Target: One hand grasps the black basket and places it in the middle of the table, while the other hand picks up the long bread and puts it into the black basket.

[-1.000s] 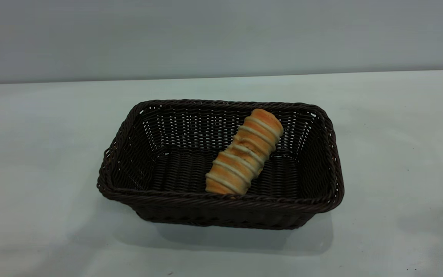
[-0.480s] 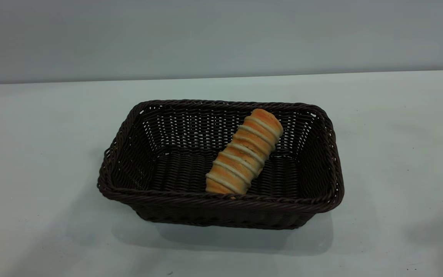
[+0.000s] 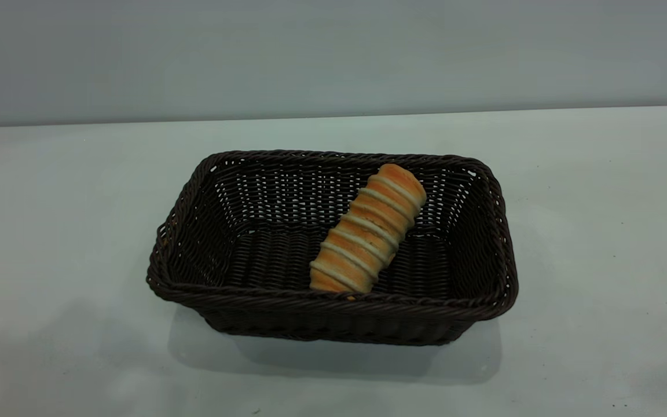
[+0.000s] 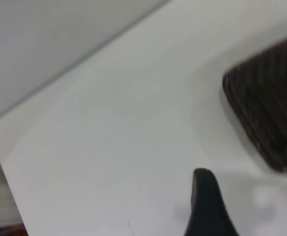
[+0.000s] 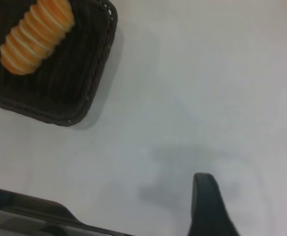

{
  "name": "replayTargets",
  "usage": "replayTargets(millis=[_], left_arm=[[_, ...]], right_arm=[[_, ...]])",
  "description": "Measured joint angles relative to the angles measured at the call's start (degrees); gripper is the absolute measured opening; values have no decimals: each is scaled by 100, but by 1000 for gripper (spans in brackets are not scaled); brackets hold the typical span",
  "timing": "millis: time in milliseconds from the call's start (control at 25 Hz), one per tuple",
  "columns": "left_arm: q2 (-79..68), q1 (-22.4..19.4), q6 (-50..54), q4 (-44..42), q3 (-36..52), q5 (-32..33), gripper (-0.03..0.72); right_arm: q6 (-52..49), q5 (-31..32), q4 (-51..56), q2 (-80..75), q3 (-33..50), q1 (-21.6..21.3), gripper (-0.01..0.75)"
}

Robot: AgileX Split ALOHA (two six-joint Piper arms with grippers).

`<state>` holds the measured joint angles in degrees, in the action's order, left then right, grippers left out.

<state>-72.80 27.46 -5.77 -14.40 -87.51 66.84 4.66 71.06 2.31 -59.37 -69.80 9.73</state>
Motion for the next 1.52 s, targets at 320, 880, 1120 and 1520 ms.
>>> replayTargets(millis=[320,880,1120,1520], left_arm=[[1699,0,200,20,1960,0,501],[4263,0,805,44,4260,-33,501],[5121,0,971,126,4898,-33,501],[6105,0,998,502,5413,-59,501]], right_arm=[[245,0,218,379,773,0,460],[525,-5,218,2276,2229,0,460],[741,-11,224,3018,2565,0,460],[756,-144,561,3687,3192,0,460]])
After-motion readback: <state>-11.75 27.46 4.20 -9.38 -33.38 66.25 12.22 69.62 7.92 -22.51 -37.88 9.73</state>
